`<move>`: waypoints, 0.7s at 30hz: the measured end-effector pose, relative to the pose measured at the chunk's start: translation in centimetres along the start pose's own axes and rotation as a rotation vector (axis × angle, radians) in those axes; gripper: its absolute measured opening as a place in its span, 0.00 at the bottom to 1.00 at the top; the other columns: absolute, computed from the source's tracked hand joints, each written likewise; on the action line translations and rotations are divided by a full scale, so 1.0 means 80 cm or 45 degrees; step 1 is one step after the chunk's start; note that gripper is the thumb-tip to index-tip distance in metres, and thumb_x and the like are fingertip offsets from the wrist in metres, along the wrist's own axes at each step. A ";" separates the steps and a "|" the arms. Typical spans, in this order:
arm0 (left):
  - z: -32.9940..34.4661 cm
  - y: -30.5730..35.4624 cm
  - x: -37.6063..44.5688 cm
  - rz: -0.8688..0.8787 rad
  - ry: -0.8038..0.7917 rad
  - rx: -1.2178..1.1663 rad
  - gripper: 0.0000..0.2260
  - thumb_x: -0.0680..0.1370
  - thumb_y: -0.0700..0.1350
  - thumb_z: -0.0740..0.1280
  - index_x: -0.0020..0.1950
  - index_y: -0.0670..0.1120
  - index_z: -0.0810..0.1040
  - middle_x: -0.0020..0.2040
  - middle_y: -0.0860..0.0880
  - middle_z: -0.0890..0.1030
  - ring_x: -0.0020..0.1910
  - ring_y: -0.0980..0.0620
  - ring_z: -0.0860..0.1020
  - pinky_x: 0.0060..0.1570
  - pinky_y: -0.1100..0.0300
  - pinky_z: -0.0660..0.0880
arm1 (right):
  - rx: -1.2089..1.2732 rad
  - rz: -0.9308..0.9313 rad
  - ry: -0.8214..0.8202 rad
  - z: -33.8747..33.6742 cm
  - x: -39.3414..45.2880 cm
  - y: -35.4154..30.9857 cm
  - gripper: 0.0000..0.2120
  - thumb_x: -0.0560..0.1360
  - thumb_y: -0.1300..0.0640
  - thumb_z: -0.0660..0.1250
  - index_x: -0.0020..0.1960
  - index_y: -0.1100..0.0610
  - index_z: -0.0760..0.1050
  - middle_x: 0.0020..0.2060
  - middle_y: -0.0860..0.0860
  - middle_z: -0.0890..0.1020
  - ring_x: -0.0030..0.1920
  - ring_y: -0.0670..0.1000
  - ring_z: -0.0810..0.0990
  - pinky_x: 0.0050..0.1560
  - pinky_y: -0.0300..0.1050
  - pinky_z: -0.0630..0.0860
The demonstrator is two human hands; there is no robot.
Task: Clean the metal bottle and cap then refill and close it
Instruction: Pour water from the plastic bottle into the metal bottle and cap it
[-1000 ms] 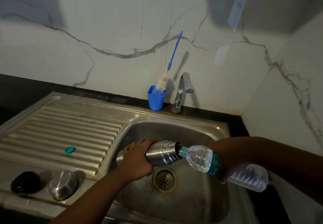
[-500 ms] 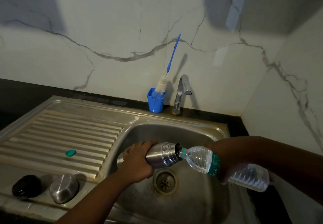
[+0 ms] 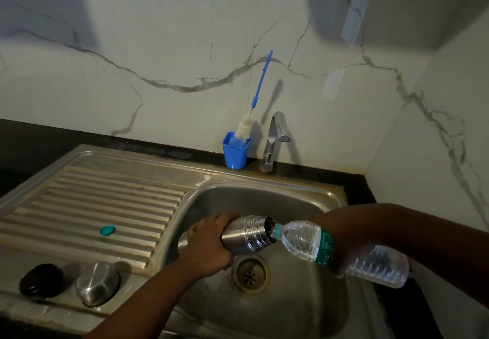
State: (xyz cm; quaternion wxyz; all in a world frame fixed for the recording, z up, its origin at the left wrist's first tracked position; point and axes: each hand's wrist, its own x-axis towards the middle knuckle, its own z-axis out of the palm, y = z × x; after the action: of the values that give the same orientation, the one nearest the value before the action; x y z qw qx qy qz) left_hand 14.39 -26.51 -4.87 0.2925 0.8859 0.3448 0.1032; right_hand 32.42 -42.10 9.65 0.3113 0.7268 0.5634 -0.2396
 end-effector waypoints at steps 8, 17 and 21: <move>0.002 0.002 0.001 0.000 -0.001 0.010 0.42 0.58 0.45 0.76 0.70 0.60 0.66 0.60 0.58 0.72 0.62 0.52 0.70 0.63 0.54 0.64 | -0.049 -0.010 -0.049 -0.002 0.000 0.000 0.28 0.73 0.52 0.70 0.70 0.56 0.65 0.60 0.53 0.76 0.57 0.51 0.77 0.44 0.36 0.72; 0.001 0.002 0.002 0.012 -0.004 -0.009 0.42 0.57 0.45 0.76 0.69 0.60 0.67 0.61 0.59 0.72 0.62 0.53 0.70 0.63 0.54 0.63 | -0.023 0.022 -0.023 0.002 0.005 0.004 0.30 0.70 0.50 0.73 0.68 0.55 0.66 0.56 0.52 0.77 0.54 0.51 0.78 0.51 0.41 0.77; 0.000 0.003 0.002 0.015 -0.012 -0.013 0.42 0.56 0.47 0.74 0.69 0.60 0.67 0.61 0.59 0.72 0.62 0.52 0.70 0.63 0.54 0.64 | -0.073 -0.017 -0.056 0.000 0.003 0.004 0.27 0.72 0.50 0.70 0.68 0.55 0.67 0.58 0.53 0.77 0.55 0.51 0.78 0.53 0.42 0.75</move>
State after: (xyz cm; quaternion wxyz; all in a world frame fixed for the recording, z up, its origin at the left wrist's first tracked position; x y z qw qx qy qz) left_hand 14.63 -26.54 -4.78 0.2981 0.8869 0.3376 0.1025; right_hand 32.78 -41.97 9.54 0.3427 0.7084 0.5678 -0.2415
